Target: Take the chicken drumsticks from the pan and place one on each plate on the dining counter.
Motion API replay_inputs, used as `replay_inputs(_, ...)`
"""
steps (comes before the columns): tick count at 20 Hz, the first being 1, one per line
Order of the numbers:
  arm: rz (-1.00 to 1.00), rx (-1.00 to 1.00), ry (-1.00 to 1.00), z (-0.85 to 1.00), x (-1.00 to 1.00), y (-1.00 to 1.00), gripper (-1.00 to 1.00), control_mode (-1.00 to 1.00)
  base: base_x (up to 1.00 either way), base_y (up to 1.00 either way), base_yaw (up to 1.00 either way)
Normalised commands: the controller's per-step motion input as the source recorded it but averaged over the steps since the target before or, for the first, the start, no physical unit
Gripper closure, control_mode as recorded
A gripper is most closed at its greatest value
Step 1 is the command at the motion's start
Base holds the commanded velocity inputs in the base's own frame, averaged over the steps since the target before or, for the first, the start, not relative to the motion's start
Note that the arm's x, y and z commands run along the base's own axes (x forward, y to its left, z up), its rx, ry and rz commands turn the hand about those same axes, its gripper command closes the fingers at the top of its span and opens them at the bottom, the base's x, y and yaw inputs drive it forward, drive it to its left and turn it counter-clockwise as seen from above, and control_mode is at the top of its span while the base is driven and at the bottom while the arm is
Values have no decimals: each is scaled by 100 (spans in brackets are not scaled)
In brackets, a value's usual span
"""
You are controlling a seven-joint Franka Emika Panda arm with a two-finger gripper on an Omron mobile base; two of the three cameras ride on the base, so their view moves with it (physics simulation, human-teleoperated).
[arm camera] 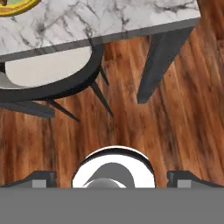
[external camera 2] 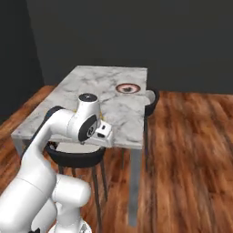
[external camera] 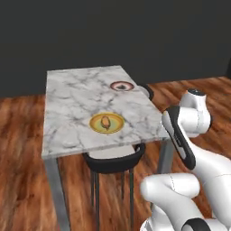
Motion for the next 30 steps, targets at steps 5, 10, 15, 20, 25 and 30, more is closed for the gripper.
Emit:
replay_inputs(5, 0, 0, 0, 0, 0, 0, -100, 100, -5, 8, -100)
replay_inputs(10, 0, 0, 0, 0, 0, 0, -100, 100, -4, 6, -100)
replay_inputs(15, 0, 0, 0, 0, 0, 0, -100, 100, 0, 1, -100)
replay_inputs(20, 0, 0, 0, 0, 0, 0, -100, 100, 0, 0, -100)
replay_inputs(25, 0, 0, 0, 0, 0, 0, -100, 100, 4, -31, -85)
replay_inputs(30, 0, 0, 0, 0, 0, 0, -100, 100, 35, -86, -20)
